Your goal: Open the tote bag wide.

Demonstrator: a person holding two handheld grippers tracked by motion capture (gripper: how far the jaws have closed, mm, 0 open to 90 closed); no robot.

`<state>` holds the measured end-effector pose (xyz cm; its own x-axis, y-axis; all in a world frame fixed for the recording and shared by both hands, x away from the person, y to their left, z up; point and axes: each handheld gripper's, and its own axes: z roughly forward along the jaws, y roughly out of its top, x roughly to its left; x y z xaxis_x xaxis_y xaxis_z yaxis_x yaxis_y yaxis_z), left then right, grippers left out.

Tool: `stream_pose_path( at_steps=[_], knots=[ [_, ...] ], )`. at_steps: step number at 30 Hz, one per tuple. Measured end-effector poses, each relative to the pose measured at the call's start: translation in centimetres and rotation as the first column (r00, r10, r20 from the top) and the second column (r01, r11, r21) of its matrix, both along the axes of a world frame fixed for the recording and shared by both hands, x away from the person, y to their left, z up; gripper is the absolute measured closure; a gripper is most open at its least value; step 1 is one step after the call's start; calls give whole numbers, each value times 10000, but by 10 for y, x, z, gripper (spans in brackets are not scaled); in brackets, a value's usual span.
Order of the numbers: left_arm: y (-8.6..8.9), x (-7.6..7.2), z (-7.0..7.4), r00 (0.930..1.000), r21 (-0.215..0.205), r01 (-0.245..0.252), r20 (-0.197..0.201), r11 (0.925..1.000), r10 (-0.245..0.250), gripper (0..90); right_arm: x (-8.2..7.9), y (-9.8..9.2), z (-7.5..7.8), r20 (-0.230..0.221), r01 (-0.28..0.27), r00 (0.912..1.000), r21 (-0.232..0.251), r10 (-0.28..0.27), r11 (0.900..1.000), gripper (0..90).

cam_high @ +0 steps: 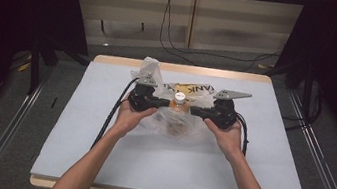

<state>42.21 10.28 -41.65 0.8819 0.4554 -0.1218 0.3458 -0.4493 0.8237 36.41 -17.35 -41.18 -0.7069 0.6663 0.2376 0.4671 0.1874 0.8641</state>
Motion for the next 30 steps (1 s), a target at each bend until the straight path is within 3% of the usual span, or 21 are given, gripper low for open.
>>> stream_pose_path(
  at_steps=[5, 7, 9, 10, 12, 15, 17, 20, 21, 23, 25, 28, 30],
  knots=[
    [-1, 1, -2, 9999, -26, 90, -59, 10000, -90, 900, 7, -1, 17, 354, 141, 9993, 243, -150, 9996, 900],
    [-2, -1, -4, 9999, 126, 65, -78, 9999, -64, 900, 14, 4, 15, 286, 222, 9993, 13, -222, 9998, 900],
    [-2, -1, -8, 9998, 223, 208, -33, 9995, -207, 900, 17, 7, 7, 101, 226, 9997, -404, -222, 9989, 900],
    [-2, -3, -10, 9997, 207, 69, -256, 9998, -64, 900, 17, 7, 7, 101, 226, 9997, -404, -222, 9989, 900],
    [-3, -4, -17, 9984, 736, 410, -411, 9964, -381, 900, 21, 6, -10, -258, 299, 9992, -814, -321, 9962, 900],
    [-5, -6, -24, 9977, 840, 396, -588, 9957, -347, 900, 20, 6, -19, -446, 215, 9987, -947, -258, 9953, 900],
    [-8, -8, -34, 9976, 1263, 432, -591, 9910, -360, 900, 18, 8, -29, -624, 25, 9980, -1404, -113, 9901, 900],
    [-7, -7, -39, 9966, 1321, 432, -760, 9903, -333, 900, 16, 8, -40, -894, -99, 9960, -1731, -56, 9849, 900],
    [-5, -7, -43, 9958, 1097, 459, -844, 9929, -368, 900, 16, 8, -40, -894, -99, 9960, -1731, -56, 9849, 900],
    [-3, -6, -48, 9959, 1258, 379, -863, 9913, -272, 900, 16, 5, -49, -1034, -143, 9946, -1785, -44, 9838, 900],
    [-1, -7, -52, 9947, 1031, 372, -993, 9940, -269, 900, 15, 3, -54, -1159, -143, 9932, -1779, -65, 9839, 900],
    [0, -9, -61, 9942, 1350, 432, -1039, 9899, -292, 900, 16, 3, -67, -1421, -238, 9898, -1802, -21, 9833, 900],
    [0, -11, -66, 9928, 1342, 505, -1144, 9897, -351, 900, 16, 3, -69, -1424, -269, 9898, -1880, -2, 9818, 900]
  ],
)
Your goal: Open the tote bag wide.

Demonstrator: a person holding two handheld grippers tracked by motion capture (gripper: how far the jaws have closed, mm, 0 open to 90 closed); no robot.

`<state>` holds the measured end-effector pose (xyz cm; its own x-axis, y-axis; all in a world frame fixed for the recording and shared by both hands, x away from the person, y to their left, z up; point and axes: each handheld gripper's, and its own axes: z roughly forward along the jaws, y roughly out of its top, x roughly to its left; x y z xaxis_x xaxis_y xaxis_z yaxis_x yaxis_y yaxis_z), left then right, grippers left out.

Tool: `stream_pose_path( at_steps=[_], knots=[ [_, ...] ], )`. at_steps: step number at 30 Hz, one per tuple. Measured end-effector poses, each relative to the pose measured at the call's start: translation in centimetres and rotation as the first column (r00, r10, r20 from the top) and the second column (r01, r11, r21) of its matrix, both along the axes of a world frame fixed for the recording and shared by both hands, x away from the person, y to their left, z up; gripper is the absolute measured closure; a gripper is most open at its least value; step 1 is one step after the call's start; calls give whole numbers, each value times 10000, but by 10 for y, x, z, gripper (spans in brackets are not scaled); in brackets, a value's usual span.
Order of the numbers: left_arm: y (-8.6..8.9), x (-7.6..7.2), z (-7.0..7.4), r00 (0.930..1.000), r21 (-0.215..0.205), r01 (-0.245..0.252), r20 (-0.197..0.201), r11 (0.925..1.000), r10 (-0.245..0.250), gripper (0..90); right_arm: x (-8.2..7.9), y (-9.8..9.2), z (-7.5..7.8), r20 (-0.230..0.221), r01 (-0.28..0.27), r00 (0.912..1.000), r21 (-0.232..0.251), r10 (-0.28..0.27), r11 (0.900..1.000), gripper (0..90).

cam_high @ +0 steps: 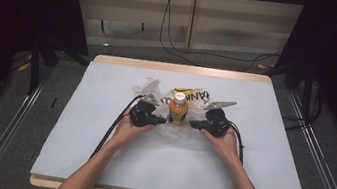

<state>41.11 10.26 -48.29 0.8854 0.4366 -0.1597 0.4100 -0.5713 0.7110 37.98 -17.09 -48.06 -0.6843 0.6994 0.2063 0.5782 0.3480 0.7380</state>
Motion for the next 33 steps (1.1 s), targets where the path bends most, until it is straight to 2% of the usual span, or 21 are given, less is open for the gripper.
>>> stream_pose_path(
  at_steps=[1, 2, 4, 6, 7, 10, 11, 12, 15, 18, 19, 20, 22, 23, 27, 28, 29, 33],
  knots=[
    [1, -1, -1, 10000, 136, 36, 31, 9999, -36, 900, -1, 0, -3, -82, -6, 10000, 5, 6, 10000, 900],
    [3, -2, -3, 10000, -77, 24, 20, 10000, -24, 900, -2, -1, -7, -201, -35, 9998, -96, 33, 9999, 900],
    [7, -2, -3, 10000, -121, -3, 4, 9999, 3, 900, -2, -2, -9, -213, -70, 9998, -195, 66, 9998, 900],
    [11, -3, -1, 10000, 78, -8, 93, 10000, 7, 900, -2, -5, -9, -301, -25, 9995, -112, 22, 9999, 900],
    [14, -4, -1, 10000, 82, -3, 83, 10000, 2, 900, -2, -7, -9, -264, -5, 9997, -268, -2, 9996, 900],
    [24, -5, -1, 9999, 184, -36, 100, 9998, 34, 900, -6, -18, -8, -406, -13, 9992, -290, 1, 9996, 900],
    [27, -6, -1, 9999, 150, -120, 46, 9998, 119, 900, -6, -18, -8, -406, -13, 9992, -290, 1, 9996, 900],
    [30, -6, 0, 9999, 300, -141, -16, 9995, 142, 900, -8, -26, -8, -443, 86, 9990, -227, -96, 9997, 900],
    [36, -9, -2, 9998, 25, -197, 29, 9998, 197, 900, -11, -33, -9, -485, 213, 9986, -146, -219, 9997, 900],
    [43, -14, 1, 9999, 403, -162, 59, 9991, 160, 900, -13, -33, -7, -379, 224, 9990, -412, -239, 9989, 900],
    [45, -16, 0, 9996, 150, -274, 46, 9995, 273, 900, -13, -33, -7, -393, 211, 9990, -447, -228, 9988, 900],
    [47, -18, 0, 9994, 94, -335, 23, 9994, 335, 900, -14, -33, -7, -372, 222, 9990, -440, -238, 9988, 900],
    [52, -20, 0, 9997, 237, -239, 118, 9994, 236, 900, -15, -36, -6, -437, 223, 9987, -491, -244, 9985, 900],
    [54, -20, 1, 9998, 220, -204, 81, 9995, 202, 900, -16, -39, -5, -426, 283, 9986, -646, -311, 9975, 900],
    [56, -26, -1, 9997, -33, -227, 7, 9997, 227, 900, -18, -43, -4, -465, 430, 9979, -623, -459, 9971, 900],
    [56, -26, 0, 9998, -16, -159, 110, 9999, 160, 900, -19, -42, -4, -354, 280, 9989, -531, -299, 9982, 900],
    [56, -28, 1, 9996, -150, -246, 110, 9996, 247, 900, -19, -42, -4, -354, 280, 9989, -531, -299, 9982, 900],
    [59, -29, 12, 9992, -995, -315, 193, 9945, 336, 900, -20, -40, 5, -176, 81, 9998, 209, -78, 9997, 900]
  ],
)
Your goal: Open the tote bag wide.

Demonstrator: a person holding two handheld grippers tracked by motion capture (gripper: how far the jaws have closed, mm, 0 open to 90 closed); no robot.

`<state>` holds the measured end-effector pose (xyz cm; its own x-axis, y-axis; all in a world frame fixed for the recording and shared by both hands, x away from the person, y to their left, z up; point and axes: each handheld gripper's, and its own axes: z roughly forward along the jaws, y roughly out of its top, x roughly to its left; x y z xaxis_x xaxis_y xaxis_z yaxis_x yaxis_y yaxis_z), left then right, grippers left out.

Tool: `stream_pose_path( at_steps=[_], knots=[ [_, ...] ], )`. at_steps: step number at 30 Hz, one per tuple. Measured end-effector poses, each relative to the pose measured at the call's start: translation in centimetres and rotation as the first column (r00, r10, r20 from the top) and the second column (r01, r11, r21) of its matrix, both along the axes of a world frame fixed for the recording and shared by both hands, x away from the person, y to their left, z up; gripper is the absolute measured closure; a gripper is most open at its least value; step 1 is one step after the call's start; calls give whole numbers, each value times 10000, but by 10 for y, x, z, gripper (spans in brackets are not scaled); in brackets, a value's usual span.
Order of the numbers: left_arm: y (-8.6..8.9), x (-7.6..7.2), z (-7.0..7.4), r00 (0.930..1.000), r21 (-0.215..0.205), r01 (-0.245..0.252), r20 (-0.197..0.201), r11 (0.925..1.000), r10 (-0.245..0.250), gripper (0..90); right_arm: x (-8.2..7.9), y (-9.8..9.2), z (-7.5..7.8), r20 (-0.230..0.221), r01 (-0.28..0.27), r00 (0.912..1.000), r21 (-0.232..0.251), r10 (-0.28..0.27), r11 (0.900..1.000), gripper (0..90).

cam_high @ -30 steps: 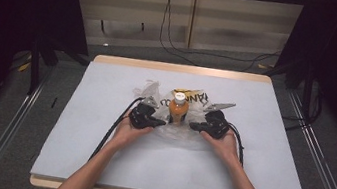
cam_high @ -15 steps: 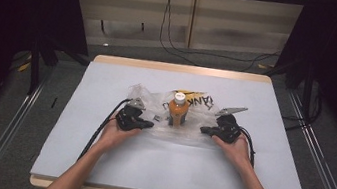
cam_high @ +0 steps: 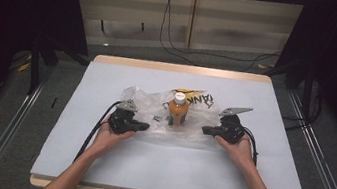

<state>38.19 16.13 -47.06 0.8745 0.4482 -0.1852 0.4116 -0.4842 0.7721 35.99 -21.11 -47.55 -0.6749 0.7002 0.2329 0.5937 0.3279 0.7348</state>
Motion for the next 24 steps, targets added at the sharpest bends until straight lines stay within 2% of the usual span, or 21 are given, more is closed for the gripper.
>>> stream_pose_path(
  at_steps=[2, 4, 5, 10, 14, 16, 20, 24],
  knots=[
    [0, -3, 6, 9998, -92, -48, 197, 9999, 50, 900, -2, 1, 8, 196, -109, 9998, 174, 105, 9998, 900],
    [-2, -6, 9, 9997, -299, -26, 230, 9995, 33, 900, -6, 2, 20, 400, -134, 9991, 351, 120, 9993, 900],
    [-3, -7, 11, 9995, -299, -37, 300, 9995, 46, 900, -6, 2, 20, 400, -134, 9991, 351, 120, 9993, 900],
    [-10, -12, 20, 9990, -567, 163, 415, 9983, -139, 900, -13, 2, 40, 822, -259, 9964, 655, 204, 9975, 900],
    [-18, -14, 28, 9979, -915, 357, 575, 9952, -305, 900, -6, 6, 53, 974, -392, 9947, 530, 339, 9978, 900],
    [-25, -13, 29, 9975, -924, 458, 582, 9947, -405, 900, 1, 12, 58, 1007, -537, 9937, 484, 486, 9974, 900],
    [-40, -8, 23, 9989, -657, 373, 308, 9971, -354, 900, 16, 23, 59, 898, -749, 9933, 215, 727, 9970, 900],
    [-41, 4, 20, 10000, -898, 29, -55, 9960, -34, 900, 27, 36, 54, 571, -1078, 9924, -168, 1086, 9940, 900]
  ],
)
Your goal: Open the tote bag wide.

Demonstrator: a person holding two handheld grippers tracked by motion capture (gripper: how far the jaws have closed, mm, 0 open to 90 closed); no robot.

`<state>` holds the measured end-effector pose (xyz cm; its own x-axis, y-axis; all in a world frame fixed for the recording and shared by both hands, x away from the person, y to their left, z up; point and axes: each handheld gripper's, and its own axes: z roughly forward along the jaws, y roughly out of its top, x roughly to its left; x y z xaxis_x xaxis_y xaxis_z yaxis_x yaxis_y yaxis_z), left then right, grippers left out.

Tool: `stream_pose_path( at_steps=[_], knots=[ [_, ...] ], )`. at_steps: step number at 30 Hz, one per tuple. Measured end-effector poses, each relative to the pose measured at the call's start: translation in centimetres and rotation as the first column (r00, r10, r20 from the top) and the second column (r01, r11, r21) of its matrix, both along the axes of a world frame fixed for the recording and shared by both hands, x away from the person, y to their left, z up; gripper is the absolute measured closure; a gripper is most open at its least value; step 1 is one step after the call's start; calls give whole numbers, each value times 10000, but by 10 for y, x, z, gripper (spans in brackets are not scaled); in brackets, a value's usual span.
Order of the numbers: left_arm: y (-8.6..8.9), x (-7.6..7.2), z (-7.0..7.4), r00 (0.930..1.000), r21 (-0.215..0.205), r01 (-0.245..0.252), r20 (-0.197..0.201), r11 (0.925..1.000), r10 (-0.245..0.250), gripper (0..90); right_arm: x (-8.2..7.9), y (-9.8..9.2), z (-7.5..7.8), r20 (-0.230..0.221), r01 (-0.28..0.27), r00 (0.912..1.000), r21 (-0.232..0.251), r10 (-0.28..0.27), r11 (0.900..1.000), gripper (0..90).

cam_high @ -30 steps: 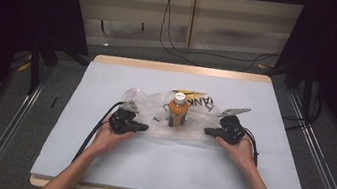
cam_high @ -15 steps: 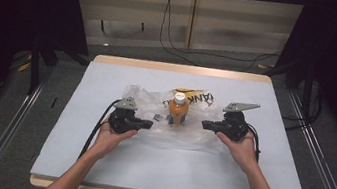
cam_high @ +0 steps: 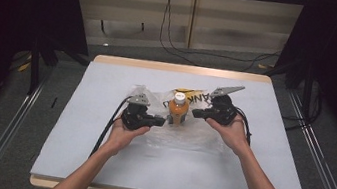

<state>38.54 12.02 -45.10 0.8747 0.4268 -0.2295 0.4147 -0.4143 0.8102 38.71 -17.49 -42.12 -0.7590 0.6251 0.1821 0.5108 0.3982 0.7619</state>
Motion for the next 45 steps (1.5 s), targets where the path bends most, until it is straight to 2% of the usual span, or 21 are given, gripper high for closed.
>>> stream_pose_path(
  at_steps=[1, 7, 9, 15, 17, 21, 23, 24, 25, 27, 28, 29, 31, 32, 34, 35, 39, 40, 41, 43, 45],
  knots=[
    [-1, 2, -1, 10000, -51, -29, -22, 10000, 29, 900, 2, 3, -1, -41, -81, 10000, -108, 81, 9999, 900],
    [-13, 15, -15, 9988, 591, -456, -142, 9972, 466, 900, 18, 17, -12, -662, -428, 9971, -765, 377, 9962, 900],
    [-17, 17, -22, 9983, 1091, -537, -186, 9926, 560, 900, 22, 20, -16, -829, -457, 9958, -713, 398, 9964, 900],
    [-19, 15, -30, 9991, 1389, -266, -297, 9899, 310, 900, 35, 25, -34, -1324, -612, 9900, -957, 483, 9935, 900],
    [-20, 11, -31, 9995, 1813, -69, -300, 9834, 125, 900, 40, 25, -40, -1570, -516, 9870, -995, 356, 9937, 900],
    [-20, 4, -34, 9988, 1770, 314, -425, 9837, -242, 900, 52, 29, -54, -2097, -352, 9777, -1135, 107, 9929, 900],
    [-21, -3, -32, 9979, 1963, 611, -335, 9786, -556, 900, 55, 30, -57, -2104, -411, 9775, -1114, 169, 9929, 900],
    [-22, -7, -32, 9960, 2019, 887, -305, 9754, -842, 900, 58, 30, -57, -2177, -354, 9759, -989, 131, 9945, 900],
    [-22, -10, -30, 9941, 2235, 1088, -264, 9686, -1056, 900, 60, 30, -57, -2195, -241, 9756, -1032, 8, 9944, 900],
    [-24, -20, -29, 9905, 2312, 1368, -188, 9632, -1362, 900, 67, 33, -56, -2183, -51, 9756, -1229, -220, 9924, 900],
    [-26, -25, -30, 9895, 2181, 1447, -309, 9651, -1414, 900, 70, 34, -55, -2089, 78, 9772, -1379, -368, 9904, 900],
    [-27, -30, -28, 9880, 2301, 1542, -422, 9609, -1485, 900, 79, 36, -54, -2102, 247, 9760, -1502, -563, 9884, 900],
    [-28, -42, -30, 9829, 2020, 1842, -369, 9619, -1805, 900, 84, 37, -54, -2036, 381, 9765, -1568, -701, 9869, 900],
    [-26, -46, -28, 9763, 2367, 2157, -354, 9473, -2135, 900, 92, 37, -56, -2050, 498, 9757, -1386, -778, 9891, 900],
    [-28, -55, -29, 9749, 2094, 2217, -295, 9524, -2205, 900, 96, 37, -57, -2081, 673, 9735, -1354, -948, 9885, 900],
    [-28, -60, -27, 9714, 2311, 2366, -345, 9437, -2351, 900, 99, 36, -58, -2100, 797, 9721, -1239, -1047, 9891, 900],
    [-27, -73, -27, 9611, 2263, 2740, -290, 9347, -2747, 900, 110, 34, -59, -1989, 1173, 9701, -1180, -1392, 9861, 900],
    [-25, -76, -25, 9570, 2507, 2870, -323, 9245, -2883, 900, 112, 33, -59, -1882, 1235, 9714, -1205, -1448, 9850, 900],
    [-25, -80, -27, 9595, 2167, 2796, -290, 9354, -2801, 900, 114, 33, -59, -1823, 1395, 9702, -1191, -1598, 9830, 900],
    [-23, -84, -26, 9545, 2301, 2966, -382, 9269, -2959, 900, 121, 30, -60, -1771, 1815, 9635, -1201, -2010, 9760, 900],
    [-22, -88, -27, 9518, 2203, 3042, -292, 9268, -3054, 900, 123, 30, -60, -1759, 1906, 9618, -1205, -2100, 9742, 900]
  ],
)
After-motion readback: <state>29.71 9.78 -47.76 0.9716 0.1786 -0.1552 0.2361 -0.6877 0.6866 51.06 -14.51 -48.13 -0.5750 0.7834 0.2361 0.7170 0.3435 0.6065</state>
